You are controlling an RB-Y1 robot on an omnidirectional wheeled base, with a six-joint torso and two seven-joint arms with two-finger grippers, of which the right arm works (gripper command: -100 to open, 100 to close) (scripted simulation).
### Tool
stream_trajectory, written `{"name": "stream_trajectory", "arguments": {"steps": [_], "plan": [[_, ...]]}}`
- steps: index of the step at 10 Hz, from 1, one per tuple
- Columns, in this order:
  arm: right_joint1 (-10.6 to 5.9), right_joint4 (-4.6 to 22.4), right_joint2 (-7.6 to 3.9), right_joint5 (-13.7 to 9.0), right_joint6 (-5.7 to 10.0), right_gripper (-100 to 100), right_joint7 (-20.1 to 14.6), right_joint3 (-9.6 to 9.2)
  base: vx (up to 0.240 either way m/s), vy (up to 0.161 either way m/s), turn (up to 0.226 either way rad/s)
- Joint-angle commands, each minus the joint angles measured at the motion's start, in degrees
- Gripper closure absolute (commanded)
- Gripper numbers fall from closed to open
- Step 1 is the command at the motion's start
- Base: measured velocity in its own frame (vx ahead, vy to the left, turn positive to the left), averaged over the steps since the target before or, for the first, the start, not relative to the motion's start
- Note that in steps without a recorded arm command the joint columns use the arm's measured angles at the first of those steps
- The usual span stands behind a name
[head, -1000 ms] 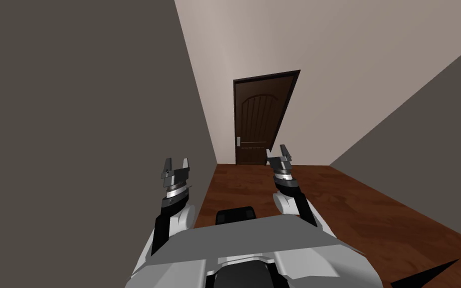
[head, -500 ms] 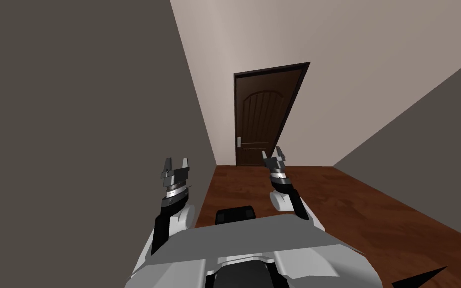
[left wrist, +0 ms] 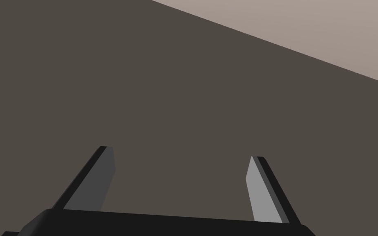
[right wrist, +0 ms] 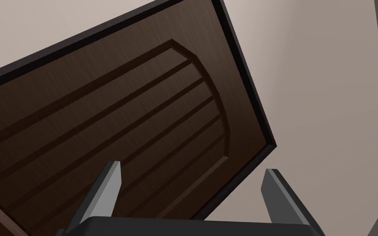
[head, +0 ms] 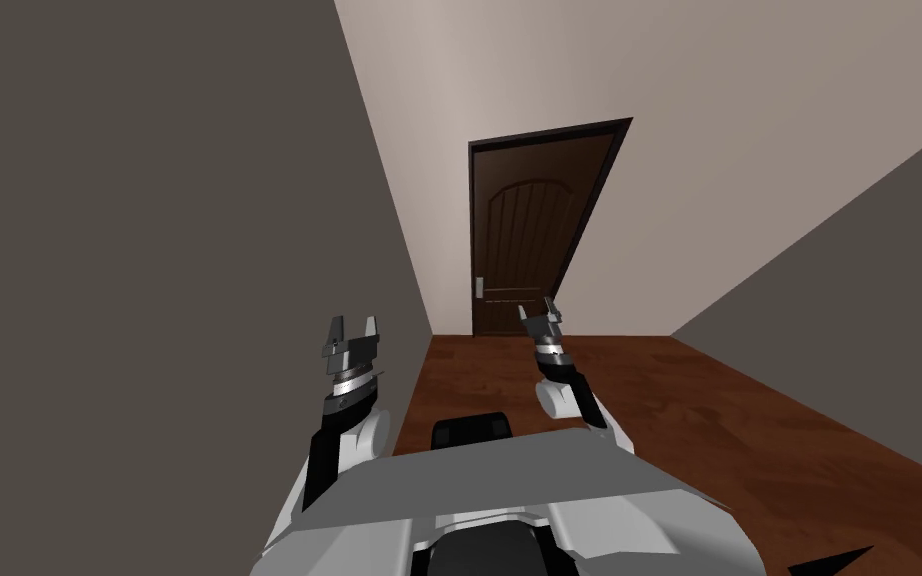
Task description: Pull the door open
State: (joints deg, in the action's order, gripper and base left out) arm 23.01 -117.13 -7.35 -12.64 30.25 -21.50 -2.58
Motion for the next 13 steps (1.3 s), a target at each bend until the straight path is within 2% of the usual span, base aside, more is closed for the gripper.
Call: {"name": "stream_trajectory", "arguments": {"steps": [1, 8, 9, 11, 12, 13], "plan": [[-0.96, 2.14, -0.66, -2.26, -0.36, -100, -2.11, -0.77, 0.157, 0.013, -0.03], [-4.25, 8.96, -2.89, -9.57, -1.76, -100, -8.76, -2.96, 0.119, 0.029, -0.021], [-5.09, 10.72, -3.46, -11.45, -2.11, -100, -10.47, -3.53, 0.14, 0.034, -0.031], [-5.94, 12.47, -4.02, -13.34, -2.47, -100, -12.19, -4.09, 0.128, 0.017, -0.021], [-6.79, 14.23, -4.58, -15.22, -2.83, -100, -13.9, -4.66, 0.15, 0.042, -0.024], [-7.21, 15.11, -4.87, -16.16, -3.01, -100, -14.76, -4.94, 0.141, 0.021, -0.029]]}}
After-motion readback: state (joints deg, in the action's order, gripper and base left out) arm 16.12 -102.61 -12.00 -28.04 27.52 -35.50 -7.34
